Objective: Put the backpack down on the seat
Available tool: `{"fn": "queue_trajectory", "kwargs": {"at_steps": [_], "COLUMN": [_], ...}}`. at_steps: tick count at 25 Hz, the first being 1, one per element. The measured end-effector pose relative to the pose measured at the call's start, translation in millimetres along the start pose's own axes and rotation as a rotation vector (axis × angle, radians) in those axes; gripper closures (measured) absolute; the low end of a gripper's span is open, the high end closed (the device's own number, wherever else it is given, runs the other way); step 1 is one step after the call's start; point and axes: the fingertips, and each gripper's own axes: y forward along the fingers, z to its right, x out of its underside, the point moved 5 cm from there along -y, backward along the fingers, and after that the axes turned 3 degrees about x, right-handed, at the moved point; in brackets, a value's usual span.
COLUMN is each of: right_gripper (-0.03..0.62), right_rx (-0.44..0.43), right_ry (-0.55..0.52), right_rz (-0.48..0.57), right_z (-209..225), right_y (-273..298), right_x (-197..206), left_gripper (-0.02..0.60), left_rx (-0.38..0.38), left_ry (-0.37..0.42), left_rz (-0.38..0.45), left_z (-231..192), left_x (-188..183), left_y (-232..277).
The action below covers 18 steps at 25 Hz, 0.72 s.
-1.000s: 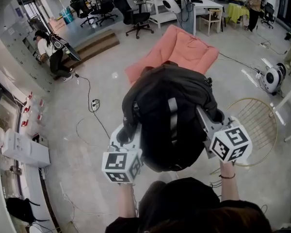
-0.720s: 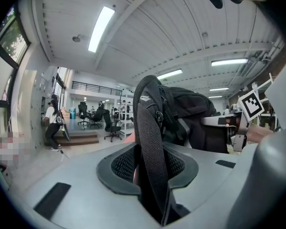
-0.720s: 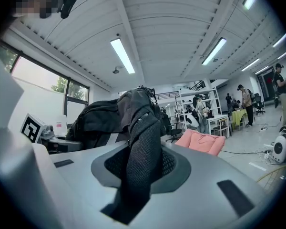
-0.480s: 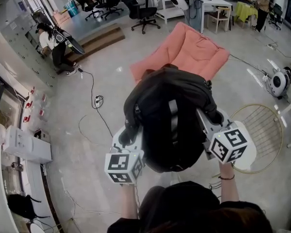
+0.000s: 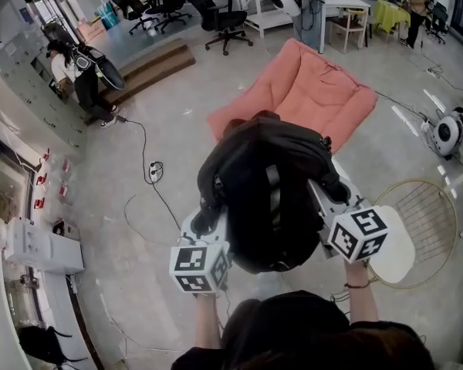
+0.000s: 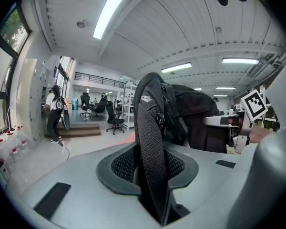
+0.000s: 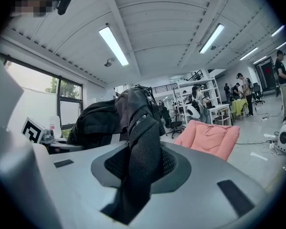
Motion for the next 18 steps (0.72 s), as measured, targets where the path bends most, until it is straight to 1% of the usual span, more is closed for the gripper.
{"fn": "queue_trajectory", "kwargs": {"at_steps": [10, 18], "right_gripper": [0.505, 0.505], "right_rx": [0.037, 0.071], "right_ry": [-0.013, -0.01], "right_rz": [0.035, 0.062], "right_z": [11, 23], "right_y": [80, 114], "right_x": [-27, -33], "left_gripper": [0.472, 0.472], "left_rx": [0.045, 0.081], "left_ry": [0.02, 0.048], "left_rz": [0.02, 0.037], "left_z": [-58, -81], "left_x": [-33, -49], "left_y": [65, 105]}}
